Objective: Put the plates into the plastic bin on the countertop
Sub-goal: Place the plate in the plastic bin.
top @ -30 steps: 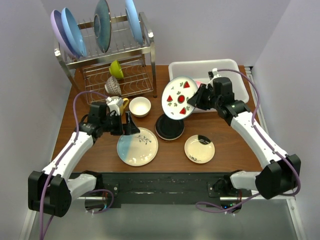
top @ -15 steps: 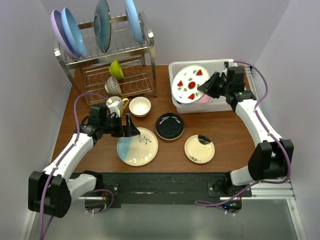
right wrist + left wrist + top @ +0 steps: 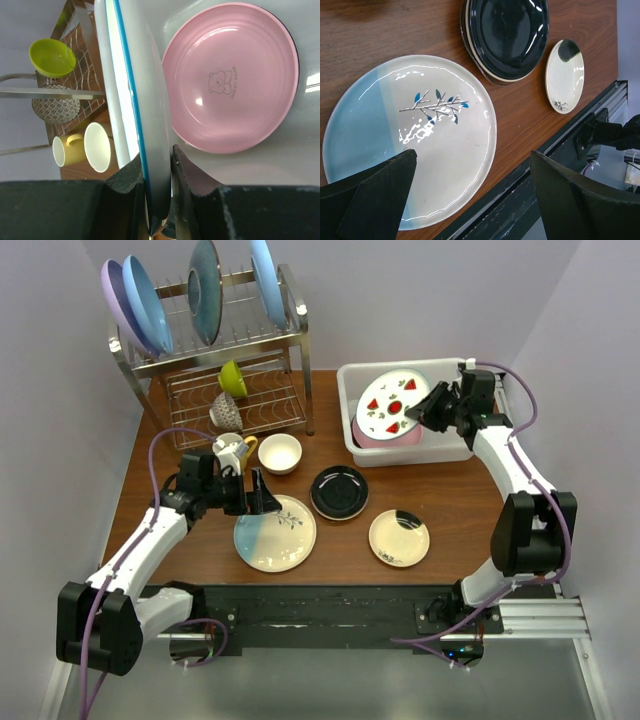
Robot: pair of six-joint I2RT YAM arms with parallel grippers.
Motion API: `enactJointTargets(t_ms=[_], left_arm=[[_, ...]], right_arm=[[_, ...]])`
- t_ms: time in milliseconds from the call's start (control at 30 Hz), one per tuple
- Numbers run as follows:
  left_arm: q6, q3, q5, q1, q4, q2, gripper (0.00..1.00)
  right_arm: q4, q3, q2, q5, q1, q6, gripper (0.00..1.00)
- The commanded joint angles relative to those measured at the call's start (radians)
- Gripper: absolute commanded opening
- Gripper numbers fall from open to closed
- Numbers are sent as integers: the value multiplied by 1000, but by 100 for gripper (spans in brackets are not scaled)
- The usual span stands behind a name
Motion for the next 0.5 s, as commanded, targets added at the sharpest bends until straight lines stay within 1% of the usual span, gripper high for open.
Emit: enactJointTargets(t_ms=[0,467], left_arm=[[-10,-5,34,8,46,-5,100],[-13,-9,56,8,53,1,100]], right_arm=[[143,83,-3,-61,-7,19,0],[186,59,86,-96,-15,13,0]])
